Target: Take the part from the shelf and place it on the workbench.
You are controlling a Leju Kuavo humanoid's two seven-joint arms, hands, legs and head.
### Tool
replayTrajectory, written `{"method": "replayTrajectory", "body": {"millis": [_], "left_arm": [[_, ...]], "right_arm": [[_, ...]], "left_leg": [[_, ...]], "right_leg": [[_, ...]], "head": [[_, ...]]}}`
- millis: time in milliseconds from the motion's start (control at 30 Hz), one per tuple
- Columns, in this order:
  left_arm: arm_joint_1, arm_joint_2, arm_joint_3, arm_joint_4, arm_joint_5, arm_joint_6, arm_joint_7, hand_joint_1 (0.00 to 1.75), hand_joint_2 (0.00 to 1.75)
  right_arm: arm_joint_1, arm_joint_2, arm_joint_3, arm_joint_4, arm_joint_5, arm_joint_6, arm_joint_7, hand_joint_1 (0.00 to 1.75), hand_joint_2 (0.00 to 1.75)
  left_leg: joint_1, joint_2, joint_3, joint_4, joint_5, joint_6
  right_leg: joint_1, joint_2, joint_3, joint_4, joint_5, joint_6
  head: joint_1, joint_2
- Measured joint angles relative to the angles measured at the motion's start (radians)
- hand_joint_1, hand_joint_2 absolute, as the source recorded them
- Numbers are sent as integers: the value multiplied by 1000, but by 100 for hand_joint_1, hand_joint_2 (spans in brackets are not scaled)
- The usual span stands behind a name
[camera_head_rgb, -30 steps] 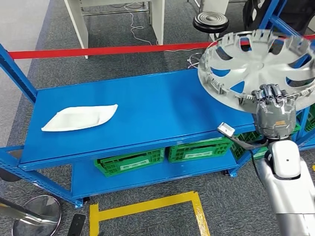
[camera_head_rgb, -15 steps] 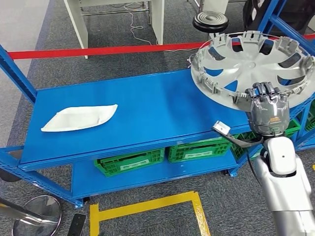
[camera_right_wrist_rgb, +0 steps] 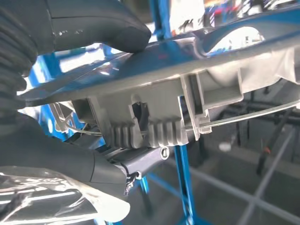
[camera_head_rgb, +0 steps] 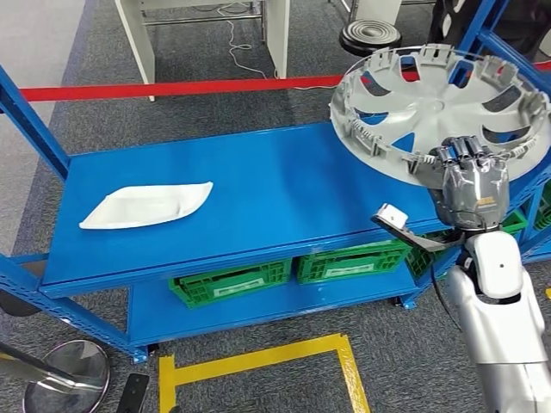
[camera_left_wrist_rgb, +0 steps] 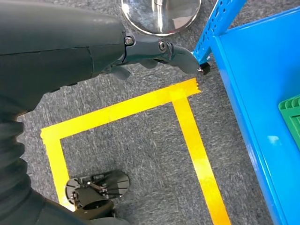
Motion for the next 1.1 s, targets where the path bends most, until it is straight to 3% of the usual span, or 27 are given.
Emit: {"method": "replayTrajectory", "body": {"millis": [33,67,133,167,200,300,367,467,500,533,567,667,733,800,867,900,1000,1033,1067,1100], "left_arm": [[0,0,0,0,-2,5,6,0,175],[-1,0,0,0,-4,11,14,0,175],[-2,0,-1,0,-10,24,33,0,175],[-2,1,-1,0,-13,30,41,0,175],[-3,2,-1,0,-16,35,46,0,175],[-4,6,-2,0,-19,50,61,0,175],[-5,8,-2,0,-16,62,70,0,175],[-6,8,-1,0,-9,80,85,0,175],[-6,8,-1,0,-7,87,91,0,175],[-6,8,-1,0,-4,96,96,0,175],[-6,8,-1,0,0,105,101,0,175],[-9,12,0,0,7,136,111,0,175],[-10,16,1,0,9,156,115,0,175],[-11,16,1,0,11,171,116,0,175],[-13,17,3,0,16,182,115,0,175],[-14,17,4,0,18,186,115,0,175],[-13,14,10,0,23,199,115,0,175],[-13,13,12,0,25,205,116,0,175],[-14,12,14,0,26,211,117,0,175],[-15,11,16,0,27,217,117,0,175]], "right_arm": [[0,-1,2,0,-21,6,-11,175,175],[-1,-2,6,0,-30,9,-21,175,175],[-5,-6,15,0,-25,12,-36,175,175],[-9,-10,20,0,-17,11,-42,175,175],[-15,-13,25,0,-7,10,-46,175,175],[-25,-24,37,0,19,2,-49,175,175],[-27,-33,42,0,25,-1,-48,175,175],[-35,-47,46,0,26,-2,-48,175,175],[-38,-51,48,0,26,-3,-49,175,175],[-42,-55,50,0,26,-3,-51,175,175],[-46,-58,52,0,25,-4,-53,175,175],[-61,-67,59,0,20,-4,-56,175,175],[-73,-80,66,0,9,-3,-58,175,175],[-85,-104,70,-1,-9,1,-65,175,175],[-99,-135,71,-3,-31,12,-77,175,175],[-107,-150,72,-4,-42,18,-84,175,175],[-126,-178,75,-7,-58,28,-95,175,175],[-131,-183,77,-8,-60,29,-97,175,175],[-135,-187,81,-8,-61,31,-99,175,175],[-139,-189,85,-8,-61,32,-100,175,175]], "left_leg": [[1,0,2,1,-2,-2],[4,-2,4,3,-6,-6],[7,-5,5,15,-19,-20],[7,-7,1,26,-26,-27],[5,-8,-5,35,-32,-34],[2,-8,-16,47,-39,-43],[3,-4,-31,84,-65,-51],[4,0,-120,267,-146,-57],[4,0,-149,320,-158,-55],[2,0,-165,342,-151,-50],[0,0,-163,324,-123,-43],[-16,-1,-104,147,-5,-2],[-27,-1,-87,89,23,14],[-29,0,-83,69,26,15],[-22,1,-74,40,32,15],[-19,2,-71,27,36,15],[-17,3,-76,27,43,15],[-16,3,-78,29,44,14],[-15,4,-80,32,45,13],[-13,4,-82,36,46,11]], "right_leg": [[-1,0,-17,15,16,2],[-3,-1,-15,-14,51,4],[-7,-4,30,-140,132,10],[-8,-4,53,-195,150,10],[-8,-3,65,-224,154,6],[-7,0,66,-224,138,-16],[-8,-3,68,-223,134,-28],[-5,-6,71,-223,131,-37],[-2,-6,72,-223,130,-39],[2,-5,75,-223,129,-40],[6,-5,78,-223,127,-42],[16,-2,87,-224,124,-46],[14,-2,82,-226,127,-41],[11,-3,79,-229,130,-32],[11,-5,66,-213,110,-24],[11,-5,51,-179,84,-20],[9,-5,-10,-10,-3,-9],[8,-5,-16,18,-7,-4],[6,-5,-5,9,7,-1],[3,-6,25,-38,36,3]], "head": [[0,0],[0,0],[1,0],[3,0],[4,0],[-1,0],[-5,0],[-9,0],[-9,0],[-9,0],[-9,0],[-7,0],[-7,0],[-9,0],[-7,0],[-4,0],[4,0],[4,0],[4,0],[4,0]]}}
